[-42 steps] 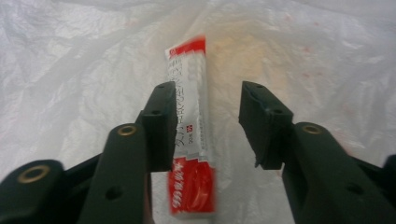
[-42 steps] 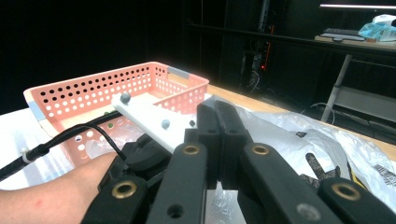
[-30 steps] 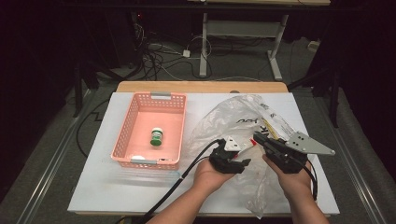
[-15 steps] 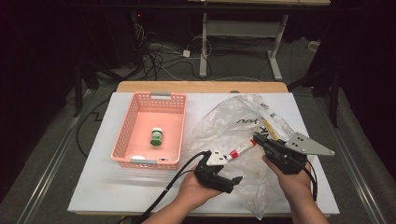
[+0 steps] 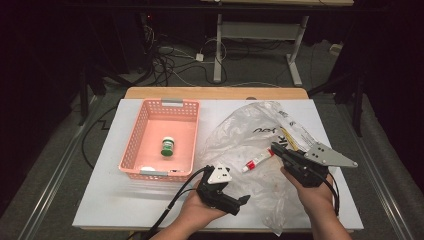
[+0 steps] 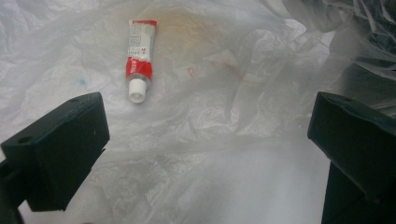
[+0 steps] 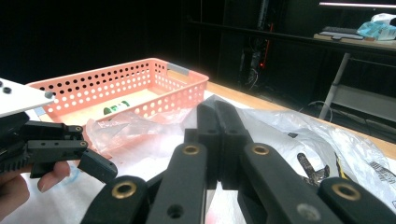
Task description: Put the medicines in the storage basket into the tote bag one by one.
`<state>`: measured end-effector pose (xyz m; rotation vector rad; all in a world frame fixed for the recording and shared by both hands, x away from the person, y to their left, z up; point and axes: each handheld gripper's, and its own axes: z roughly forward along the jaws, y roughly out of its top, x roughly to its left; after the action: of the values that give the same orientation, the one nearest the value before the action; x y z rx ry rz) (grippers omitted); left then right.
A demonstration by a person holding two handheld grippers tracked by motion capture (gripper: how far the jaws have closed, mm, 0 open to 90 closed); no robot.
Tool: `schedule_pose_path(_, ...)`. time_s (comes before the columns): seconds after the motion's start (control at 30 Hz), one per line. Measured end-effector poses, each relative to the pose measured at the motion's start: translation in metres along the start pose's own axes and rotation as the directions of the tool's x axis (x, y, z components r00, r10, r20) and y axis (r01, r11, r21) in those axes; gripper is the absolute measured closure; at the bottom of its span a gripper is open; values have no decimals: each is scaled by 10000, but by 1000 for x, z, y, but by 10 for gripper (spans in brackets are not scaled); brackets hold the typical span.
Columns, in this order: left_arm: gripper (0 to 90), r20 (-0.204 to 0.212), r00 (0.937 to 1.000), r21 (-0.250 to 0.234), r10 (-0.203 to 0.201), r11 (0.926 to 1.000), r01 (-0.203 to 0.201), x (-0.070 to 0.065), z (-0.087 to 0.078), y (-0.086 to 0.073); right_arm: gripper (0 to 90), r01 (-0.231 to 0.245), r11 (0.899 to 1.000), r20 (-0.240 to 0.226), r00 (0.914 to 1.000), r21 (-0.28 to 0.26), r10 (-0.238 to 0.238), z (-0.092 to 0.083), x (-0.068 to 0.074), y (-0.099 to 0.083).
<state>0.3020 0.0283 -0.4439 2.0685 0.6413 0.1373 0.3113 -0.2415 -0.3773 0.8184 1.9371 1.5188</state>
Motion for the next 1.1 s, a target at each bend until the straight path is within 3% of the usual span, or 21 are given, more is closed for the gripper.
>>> schedule_pose_path(0.23, 0, 9, 9995, -129, -331, 9994, 331, 5, -12, 3, 900, 35, 10000, 0, 10000, -31, -35, -2, -2, -1)
schedule_pose_path(0.47, 0, -364, 9990, -369, -241, 9991, 228, 10, -26, 6, 900, -54, 10000, 36, 10000, -59, 55, -4, -3, 0)
schedule_pose_path(0.73, 0, -628, 9970, -679, -461, 9968, 418, 21, -42, 8, 900, -83, 9999, 92, 9999, -59, 84, -5, -5, 0)
schedule_pose_path(1.1, 0, -1544, 9844, -860, -844, 9937, 717, 46, -70, 5, 900, -83, 9999, 84, 9999, -83, 83, -5, -5, 0)
